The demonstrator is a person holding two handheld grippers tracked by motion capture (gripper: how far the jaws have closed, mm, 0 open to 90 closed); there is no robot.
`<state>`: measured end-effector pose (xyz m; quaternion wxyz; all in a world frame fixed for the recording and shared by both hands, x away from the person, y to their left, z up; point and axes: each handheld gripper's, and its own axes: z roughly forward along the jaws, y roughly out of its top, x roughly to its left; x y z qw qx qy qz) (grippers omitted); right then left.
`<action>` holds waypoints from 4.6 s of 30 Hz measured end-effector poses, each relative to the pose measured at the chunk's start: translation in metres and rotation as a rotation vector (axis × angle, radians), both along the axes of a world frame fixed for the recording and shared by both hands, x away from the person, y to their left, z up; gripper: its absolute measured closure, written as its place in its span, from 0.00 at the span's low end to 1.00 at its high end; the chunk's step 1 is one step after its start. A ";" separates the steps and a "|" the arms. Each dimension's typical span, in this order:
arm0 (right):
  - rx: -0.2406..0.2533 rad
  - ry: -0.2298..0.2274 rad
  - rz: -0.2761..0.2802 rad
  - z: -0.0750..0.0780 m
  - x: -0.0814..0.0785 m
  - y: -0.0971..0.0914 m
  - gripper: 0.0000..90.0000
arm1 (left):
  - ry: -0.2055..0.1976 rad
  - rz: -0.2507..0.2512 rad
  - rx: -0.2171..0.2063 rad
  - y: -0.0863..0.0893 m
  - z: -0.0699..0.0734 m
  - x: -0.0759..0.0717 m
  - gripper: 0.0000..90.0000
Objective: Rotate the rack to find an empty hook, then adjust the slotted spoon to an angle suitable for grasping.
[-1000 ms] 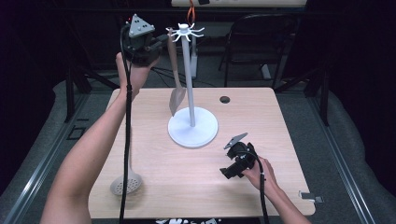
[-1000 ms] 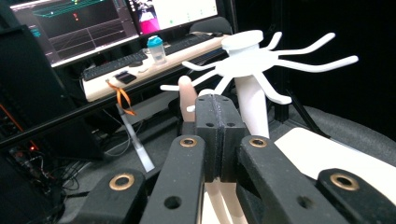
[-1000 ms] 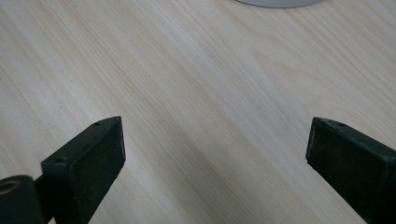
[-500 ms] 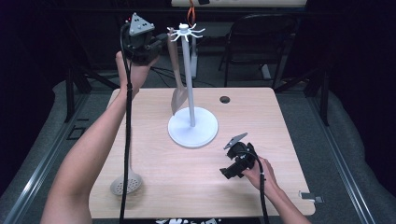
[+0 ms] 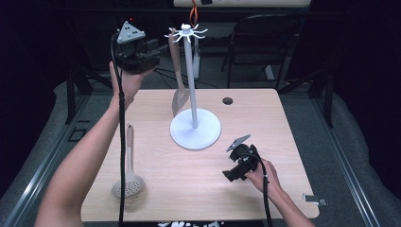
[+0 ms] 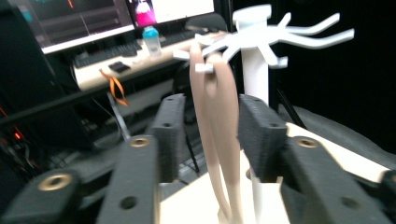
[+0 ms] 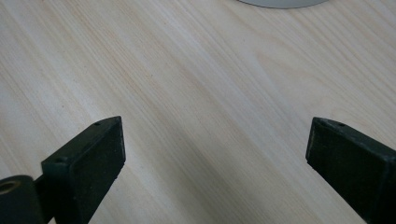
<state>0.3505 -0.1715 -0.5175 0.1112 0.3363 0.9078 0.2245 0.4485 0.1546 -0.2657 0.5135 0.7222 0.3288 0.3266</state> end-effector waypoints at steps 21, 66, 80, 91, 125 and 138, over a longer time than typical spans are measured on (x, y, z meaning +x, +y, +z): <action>-0.008 0.005 0.001 -0.003 0.001 0.001 0.05 | 0.170 0.110 0.090 0.037 -0.091 -0.001 0.22; -0.032 -0.004 0.042 -0.008 0.006 0.001 0.03 | 0.421 0.337 0.071 0.116 -0.232 -0.041 0.00; -0.013 0.008 -0.010 -0.007 0.008 0.000 0.02 | 0.589 0.388 0.108 0.117 -0.256 -0.048 0.12; -0.039 0.049 0.000 -0.012 0.009 0.005 0.05 | 0.745 0.356 0.150 0.117 -0.283 -0.041 0.46; -0.062 0.062 0.033 -0.012 0.006 0.009 0.07 | 0.809 0.281 0.265 0.112 -0.289 -0.040 0.75; -0.067 0.071 0.040 -0.014 0.006 0.011 0.07 | 0.834 0.296 0.287 0.108 -0.290 -0.034 0.74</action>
